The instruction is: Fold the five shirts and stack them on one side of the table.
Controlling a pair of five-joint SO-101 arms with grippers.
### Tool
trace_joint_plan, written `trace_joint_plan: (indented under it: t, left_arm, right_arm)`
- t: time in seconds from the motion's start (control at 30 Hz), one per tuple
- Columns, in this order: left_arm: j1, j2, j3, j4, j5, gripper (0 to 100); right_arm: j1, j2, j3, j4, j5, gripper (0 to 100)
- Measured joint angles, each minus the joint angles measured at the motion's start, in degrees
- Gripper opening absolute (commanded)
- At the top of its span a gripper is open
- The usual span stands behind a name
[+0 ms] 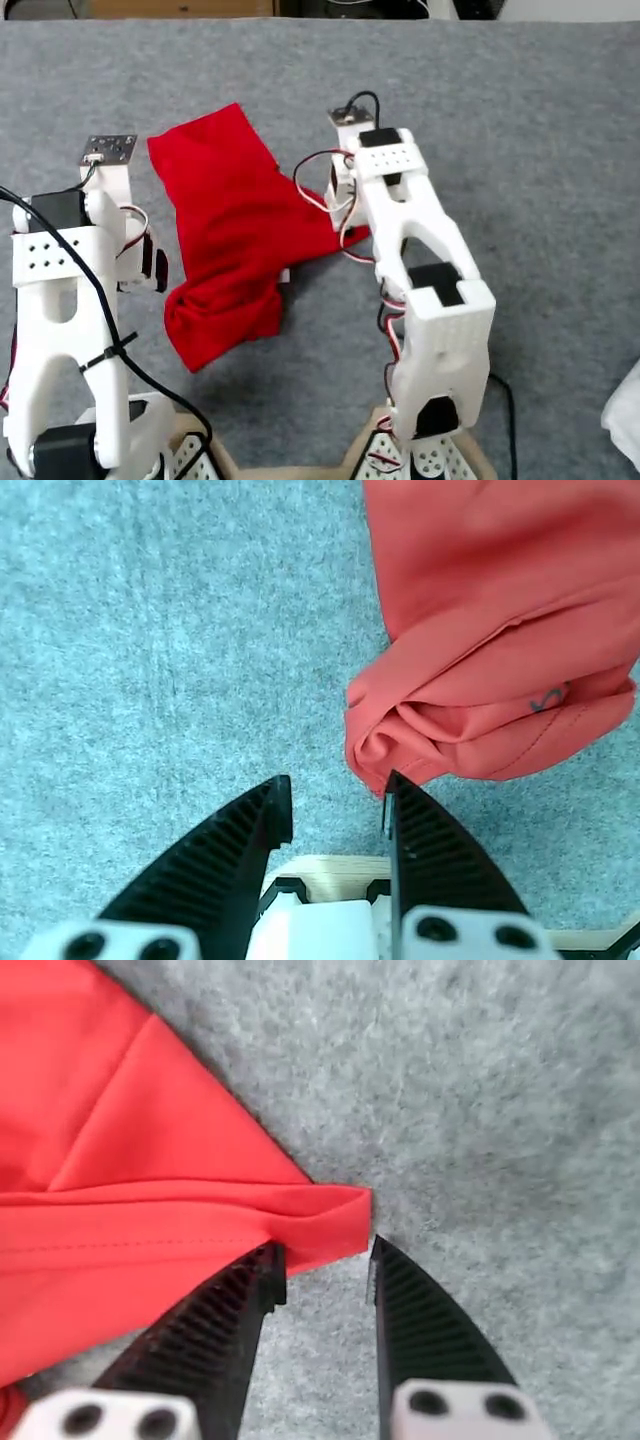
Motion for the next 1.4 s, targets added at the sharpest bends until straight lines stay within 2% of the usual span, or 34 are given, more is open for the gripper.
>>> trace_joint_plan:
  t: [0.63, 0.83, 1.4]
  left_arm:
    - [0.0, 0.0, 0.0, 0.0, 0.0, 16]
    - [0.0, 0.0, 0.0, 0.0, 0.0, 16]
    - [0.0, 0.0, 0.0, 0.0, 0.0, 16]
  right_arm:
    - [0.0, 4.0, -2.8, -0.1, 0.0, 14.6]
    - [0.0, 4.0, -7.8, 5.5, 2.6, 14.6]
    - [0.0, 10.0, -11.7, 3.9, 3.0, 14.2]
